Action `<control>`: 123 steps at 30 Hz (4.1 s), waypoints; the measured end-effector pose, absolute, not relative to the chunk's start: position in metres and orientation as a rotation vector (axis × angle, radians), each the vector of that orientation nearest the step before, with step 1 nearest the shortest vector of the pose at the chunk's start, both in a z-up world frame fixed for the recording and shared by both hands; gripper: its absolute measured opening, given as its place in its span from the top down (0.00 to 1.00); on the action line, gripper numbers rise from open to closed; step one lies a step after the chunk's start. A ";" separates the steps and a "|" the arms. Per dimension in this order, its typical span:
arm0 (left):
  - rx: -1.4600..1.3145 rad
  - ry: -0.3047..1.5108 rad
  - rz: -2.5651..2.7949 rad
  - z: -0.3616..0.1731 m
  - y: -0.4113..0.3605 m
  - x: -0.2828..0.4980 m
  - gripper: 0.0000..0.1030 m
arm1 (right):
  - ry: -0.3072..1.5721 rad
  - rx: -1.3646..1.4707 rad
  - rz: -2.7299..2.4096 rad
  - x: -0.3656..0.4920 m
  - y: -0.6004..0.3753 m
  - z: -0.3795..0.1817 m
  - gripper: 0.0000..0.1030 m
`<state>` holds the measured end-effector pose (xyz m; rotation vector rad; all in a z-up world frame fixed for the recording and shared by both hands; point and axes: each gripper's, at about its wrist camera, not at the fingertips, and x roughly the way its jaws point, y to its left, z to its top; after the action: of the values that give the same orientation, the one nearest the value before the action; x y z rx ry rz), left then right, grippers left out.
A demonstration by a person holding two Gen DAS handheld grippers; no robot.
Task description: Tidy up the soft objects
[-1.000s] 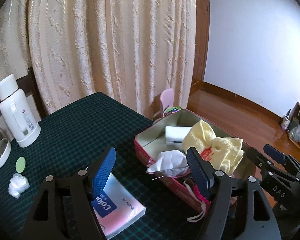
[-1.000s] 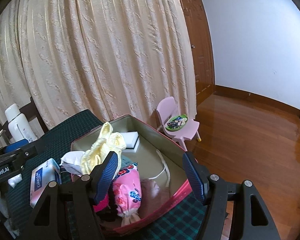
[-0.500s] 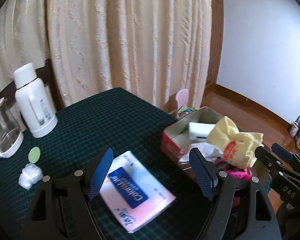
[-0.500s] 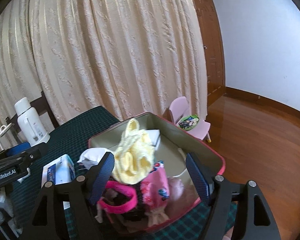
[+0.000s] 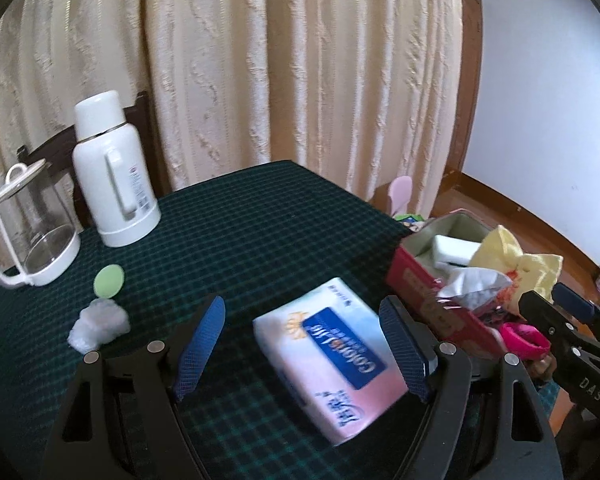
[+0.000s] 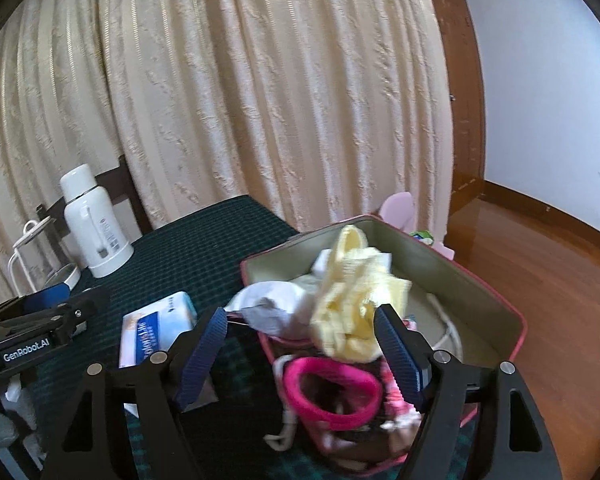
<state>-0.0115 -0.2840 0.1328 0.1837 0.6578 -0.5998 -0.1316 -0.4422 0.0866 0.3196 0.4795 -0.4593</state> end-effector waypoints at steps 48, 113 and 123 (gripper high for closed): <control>-0.030 0.872 -0.296 0.077 -0.094 0.128 0.20 | 0.621 0.185 -0.086 -0.022 -0.312 0.078 0.18; -0.198 0.757 -0.146 0.097 -0.017 0.165 0.58 | 0.899 0.067 0.152 0.221 -0.201 0.022 0.19; -0.209 0.758 -0.145 0.097 -0.015 0.166 0.58 | 0.927 0.047 0.148 0.231 -0.199 0.017 0.48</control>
<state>0.1655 -0.0149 0.0973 -0.2086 0.7583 -0.1451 0.2305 -0.1990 0.0169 0.0472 0.9272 0.1478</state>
